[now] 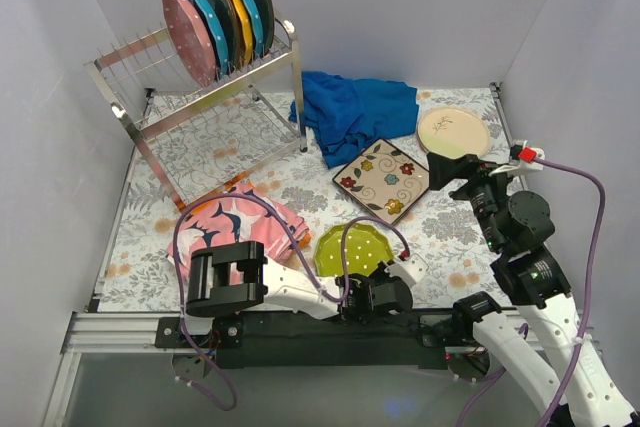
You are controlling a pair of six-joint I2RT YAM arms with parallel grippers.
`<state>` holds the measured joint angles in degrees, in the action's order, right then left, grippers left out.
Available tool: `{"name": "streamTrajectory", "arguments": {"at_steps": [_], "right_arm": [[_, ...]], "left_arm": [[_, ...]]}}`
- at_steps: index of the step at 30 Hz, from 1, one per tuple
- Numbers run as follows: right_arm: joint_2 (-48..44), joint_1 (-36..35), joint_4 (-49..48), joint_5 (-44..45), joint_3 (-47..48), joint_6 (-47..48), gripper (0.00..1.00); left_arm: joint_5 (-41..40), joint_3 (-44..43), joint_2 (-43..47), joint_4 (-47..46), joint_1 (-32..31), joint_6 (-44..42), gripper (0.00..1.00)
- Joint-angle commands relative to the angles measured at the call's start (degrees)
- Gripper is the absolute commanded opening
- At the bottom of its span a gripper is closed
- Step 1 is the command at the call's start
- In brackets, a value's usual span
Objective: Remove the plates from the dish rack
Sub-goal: Place the plate at the center of the board.
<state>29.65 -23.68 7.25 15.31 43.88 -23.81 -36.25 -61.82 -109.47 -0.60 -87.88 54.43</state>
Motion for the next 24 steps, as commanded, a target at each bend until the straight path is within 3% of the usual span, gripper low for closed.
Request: {"name": "streamTrajectory", "arguments": {"at_steps": [1,2,9,11,13,24], "right_arm": [[0.9,0.2,-1.4,-2.7,-1.0,0.3,0.98],[1.3,0.1,-1.4,-3.1,-1.2,0.3,0.98],[1.8,0.2,-0.8,-6.6,-4.0,1.6,0.98],[1.9,0.1,-0.7,-6.6,-4.8,1.6,0.98],[2.0,0.1,-0.4,-5.7,-5.1,1.5,0.98],[5.5,0.3,-2.1,-4.7,-9.0,-0.6,0.98]], "left_arm": [[4.1,2.6,0.7,2.4,-0.4,4.5,0.18],[4.0,2.7,1.2,2.4,-0.4,4.5,0.27],[2.0,3.0,6.2,1.2,-0.4,3.8,0.46],[1.4,2.8,8.5,1.0,-0.4,3.6,0.6],[2.1,3.0,9.9,1.0,0.2,3.1,0.67],[7.0,10.1,27.2,-2.3,7.4,2.5,0.69]]}}
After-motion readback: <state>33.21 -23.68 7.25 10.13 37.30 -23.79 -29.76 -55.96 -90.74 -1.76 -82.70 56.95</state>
